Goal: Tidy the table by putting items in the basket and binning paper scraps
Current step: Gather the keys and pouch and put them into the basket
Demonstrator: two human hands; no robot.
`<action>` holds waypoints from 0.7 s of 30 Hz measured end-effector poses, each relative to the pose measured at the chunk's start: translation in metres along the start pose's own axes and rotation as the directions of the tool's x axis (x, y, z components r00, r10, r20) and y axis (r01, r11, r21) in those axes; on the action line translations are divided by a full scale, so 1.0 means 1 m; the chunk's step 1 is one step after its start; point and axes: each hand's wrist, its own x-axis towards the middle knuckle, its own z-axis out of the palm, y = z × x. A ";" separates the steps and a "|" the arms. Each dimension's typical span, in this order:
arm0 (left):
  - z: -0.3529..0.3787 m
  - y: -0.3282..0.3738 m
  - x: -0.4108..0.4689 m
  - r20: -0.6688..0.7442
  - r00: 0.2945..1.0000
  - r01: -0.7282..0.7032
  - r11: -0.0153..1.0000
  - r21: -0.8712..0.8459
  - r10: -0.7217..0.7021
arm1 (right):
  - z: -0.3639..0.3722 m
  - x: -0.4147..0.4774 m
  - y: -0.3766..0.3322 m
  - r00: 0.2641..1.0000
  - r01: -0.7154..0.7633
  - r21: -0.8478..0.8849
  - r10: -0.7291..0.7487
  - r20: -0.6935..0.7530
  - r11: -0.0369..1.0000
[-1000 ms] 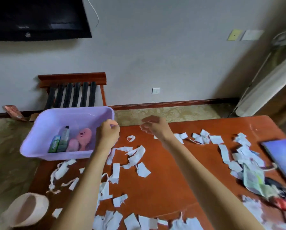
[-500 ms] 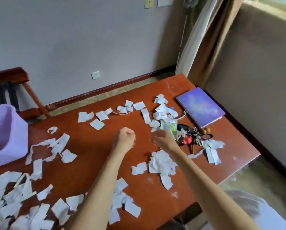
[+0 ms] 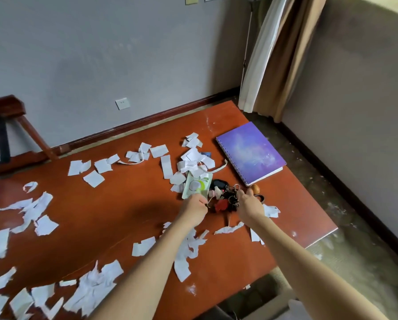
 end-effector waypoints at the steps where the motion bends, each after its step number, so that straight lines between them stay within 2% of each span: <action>1: 0.005 0.003 0.002 0.013 1.000 -0.012 1.000 0.025 0.012 | 0.003 0.004 0.004 1.000 0.005 0.018 -0.005 0.006 1.000; 5: 0.017 0.011 0.010 0.036 0.999 -0.035 0.998 0.052 0.034 | 0.007 0.015 0.013 0.997 -0.029 0.109 0.036 -0.066 0.994; 9: 0.026 0.017 0.018 0.036 0.996 -0.082 0.986 0.146 0.077 | 0.010 0.027 0.024 0.997 -0.014 0.096 0.022 -0.080 0.995; 14: 0.034 0.023 0.033 0.006 0.994 -0.107 0.981 0.162 0.108 | 0.009 0.037 0.020 0.973 0.120 0.205 -0.074 -0.220 0.971; 21: 0.021 0.034 0.034 -0.151 0.970 -0.180 0.981 0.067 0.189 | -0.023 0.037 -0.002 0.911 0.352 0.431 -0.196 -0.364 0.831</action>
